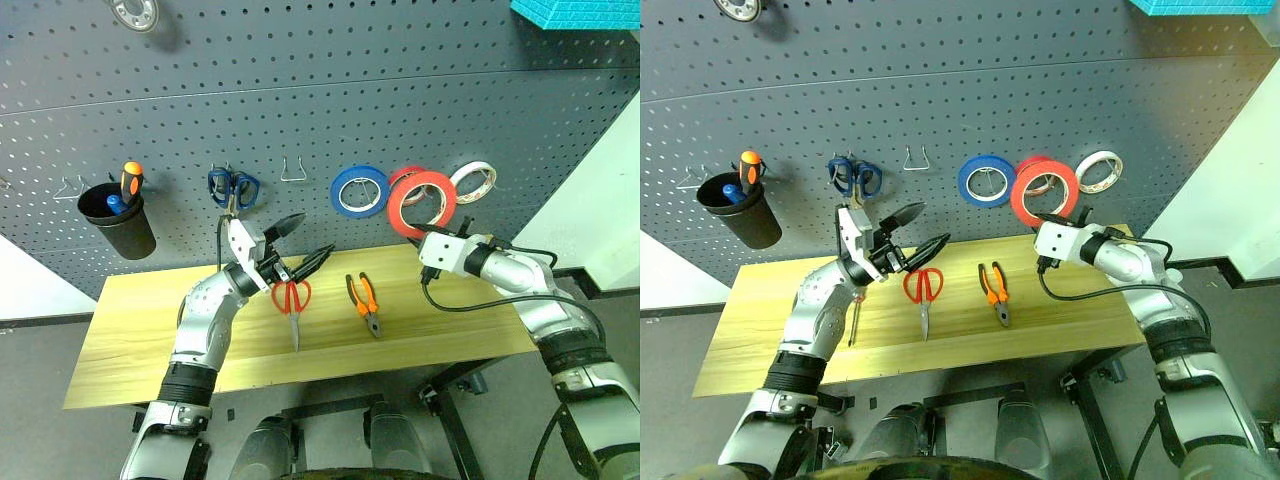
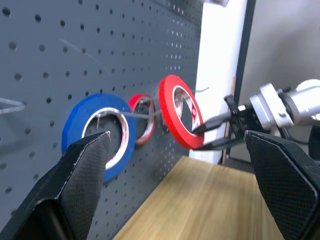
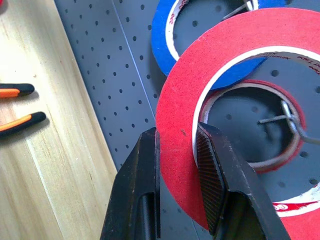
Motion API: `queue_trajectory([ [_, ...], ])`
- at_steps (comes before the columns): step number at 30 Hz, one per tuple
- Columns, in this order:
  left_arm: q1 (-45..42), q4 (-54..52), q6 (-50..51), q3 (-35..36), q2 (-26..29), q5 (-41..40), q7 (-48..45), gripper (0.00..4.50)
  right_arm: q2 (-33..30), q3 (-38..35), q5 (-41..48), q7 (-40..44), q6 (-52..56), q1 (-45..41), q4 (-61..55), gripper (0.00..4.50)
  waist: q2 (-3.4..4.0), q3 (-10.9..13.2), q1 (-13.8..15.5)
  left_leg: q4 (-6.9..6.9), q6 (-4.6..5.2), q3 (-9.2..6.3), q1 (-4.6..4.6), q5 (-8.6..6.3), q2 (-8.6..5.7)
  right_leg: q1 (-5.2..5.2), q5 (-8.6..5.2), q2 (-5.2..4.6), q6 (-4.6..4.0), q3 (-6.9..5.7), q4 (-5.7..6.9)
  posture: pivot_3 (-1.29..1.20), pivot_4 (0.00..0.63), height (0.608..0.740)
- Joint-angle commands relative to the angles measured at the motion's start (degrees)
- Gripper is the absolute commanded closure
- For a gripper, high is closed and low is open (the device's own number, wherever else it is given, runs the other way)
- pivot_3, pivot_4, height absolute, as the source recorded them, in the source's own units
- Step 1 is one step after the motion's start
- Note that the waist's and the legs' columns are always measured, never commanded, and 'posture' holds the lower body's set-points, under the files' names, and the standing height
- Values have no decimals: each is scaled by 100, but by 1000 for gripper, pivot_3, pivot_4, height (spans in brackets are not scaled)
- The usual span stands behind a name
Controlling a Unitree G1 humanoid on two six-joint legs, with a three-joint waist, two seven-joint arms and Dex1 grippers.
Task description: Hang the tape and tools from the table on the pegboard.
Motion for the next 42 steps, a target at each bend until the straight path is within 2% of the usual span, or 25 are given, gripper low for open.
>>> queue_trajectory([
  [1, -18, -170, -54, 11, 17, 29, 14, 0, 64, 29, -14, -131, -254, -332, 282, 3837, 0, 0, 0, 0, 0, 2, 0, 0, 0, 0, 1, 0, 0, 1, 0, -136, 43, 740],
  [3, -6, -185, -46, 10, 24, 23, 4, 0, 69, 56, -16, -136, -306, -390, 409, 3114, 0, 0, 0, 0, 0, 3, 0, 0, 0, 0, 2, 0, 2, 3, 0, -133, 42, 740],
  [7, 12, -234, -21, 20, 41, -37, -60, 0, 24, 56, -118, -328, -413, -385, 445, 1979, 1, -1, -2, 0, 0, 5, 1, 0, 0, -2, 4, 1, 4, 6, 0, -133, 42, 740],
  [10, 38, -273, 5, 17, 60, -26, -60, 0, -189, -27, -202, -481, -586, -88, 49, 1111, 1, -1, 6, 1, 0, 9, 1, 0, 0, -4, 5, 1, 5, 9, 1, -121, 43, 740],
  [14, 94, -275, 51, 14, 179, 78, -30, 0, -593, -80, 387, 228, -575, 755, -1006, 1111, -1, -3, 29, -1, 3, 9, -2, -2, -1, -4, 3, 0, 8, 10, -1, -130, 52, 740],
  [17, 145, 59, 154, -109, 562, 558, 46, 0, -519, -36, 1306, 1075, 708, 1611, -2160, 1111, -8, -7, 0, -1, 9, 14, 1, -5, 1, -1, 1, 1, 14, 14, -3, -156, 59, 740],
  [22, 219, 442, 435, -211, 975, 889, -6, 0, 90, 162, 1397, 1185, 2737, 1938, -3049, 1111, -9, -9, -123, 11, 10, 26, 8, -6, 15, -2, -1, 18, 18, 28, 5, -178, 67, 740],
  [27, 249, 859, 303, -291, 1368, 1231, -210, 0, 840, 645, 1308, 1192, 4978, 1738, -3443, 20, -19, -18, -155, 18, 9, 21, 8, -6, 37, -7, -1, 41, 2, 28, 9, -187, 75, 740],
  [31, 210, 1163, 190, -296, 1570, 1396, -343, 0, 1738, 790, 1224, 646, 6510, 1167, -2990, 20, -17, -19, -163, 7, 7, 22, -8, -6, 49, -36, 28, 53, -10, 29, 11, -188, 77, 740],
  [35, 218, 1428, 111, -345, 1728, 1491, -584, 0, 2462, 886, 981, -74, 7366, 551, -2313, 20, -16, -20, -164, -4, 5, 27, -11, -7, 73, -52, 36, 79, -22, 33, 10, -180, 81, 740],
  [42, 188, 1722, 19, -336, 1940, 1540, -829, 0, 3294, 523, 1002, -986, 7913, -393, -814, 20, -14, -19, -182, -10, 5, 30, -17, -7, 79, -67, 40, 84, -28, 33, 13, -165, 87, 740],
])
